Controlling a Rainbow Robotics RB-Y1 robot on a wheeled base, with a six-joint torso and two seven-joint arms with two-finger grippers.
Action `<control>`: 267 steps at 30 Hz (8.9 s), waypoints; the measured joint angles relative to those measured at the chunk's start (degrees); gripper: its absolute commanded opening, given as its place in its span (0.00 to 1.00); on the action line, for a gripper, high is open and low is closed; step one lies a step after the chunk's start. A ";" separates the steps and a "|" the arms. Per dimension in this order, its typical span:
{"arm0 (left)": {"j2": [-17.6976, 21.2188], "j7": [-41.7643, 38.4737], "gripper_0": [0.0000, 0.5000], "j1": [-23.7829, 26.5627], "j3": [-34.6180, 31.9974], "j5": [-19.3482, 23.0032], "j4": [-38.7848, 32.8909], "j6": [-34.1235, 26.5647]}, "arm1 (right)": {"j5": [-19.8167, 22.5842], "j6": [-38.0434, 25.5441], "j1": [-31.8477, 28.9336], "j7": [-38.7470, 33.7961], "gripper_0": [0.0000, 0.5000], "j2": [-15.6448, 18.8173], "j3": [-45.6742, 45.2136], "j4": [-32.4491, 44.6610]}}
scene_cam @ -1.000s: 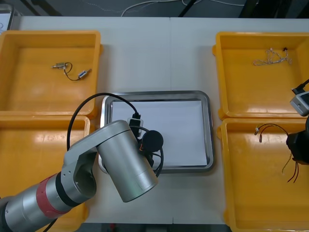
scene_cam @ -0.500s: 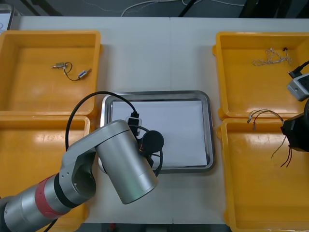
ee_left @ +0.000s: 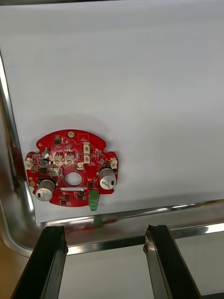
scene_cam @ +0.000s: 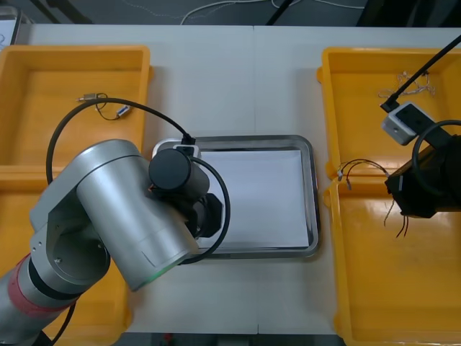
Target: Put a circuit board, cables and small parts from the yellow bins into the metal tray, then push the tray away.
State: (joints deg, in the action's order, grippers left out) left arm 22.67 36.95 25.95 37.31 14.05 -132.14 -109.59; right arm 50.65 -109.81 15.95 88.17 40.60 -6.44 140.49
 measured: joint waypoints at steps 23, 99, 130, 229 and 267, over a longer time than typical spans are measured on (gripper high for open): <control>9.64 16.99 1.00 -0.02 -30.36 20.69 -3.18 -0.04 | -10.59 -0.01 10.73 15.59 0.00 0.38 28.56 -0.81; 9.28 57.51 1.00 21.28 -33.89 11.95 53.61 16.86 | -23.45 3.21 21.91 7.39 1.00 -17.20 50.39 -24.15; 6.82 67.78 1.00 24.75 -28.33 11.87 65.67 32.14 | -3.24 0.05 22.22 -32.06 1.00 3.03 20.96 -22.31; 11.54 43.25 0.00 13.86 -34.85 23.40 19.78 -0.01 | -21.79 59.17 41.32 -27.36 1.00 -6.91 18.61 -98.47; -1.75 23.23 0.00 12.54 -22.95 6.89 26.69 4.20 | -22.17 61.63 41.31 -23.53 0.00 -6.72 21.02 -98.94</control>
State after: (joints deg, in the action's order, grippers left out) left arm 20.92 60.18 38.48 14.36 20.94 -105.45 -105.39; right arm 28.48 -48.18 57.26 64.64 33.88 14.58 41.55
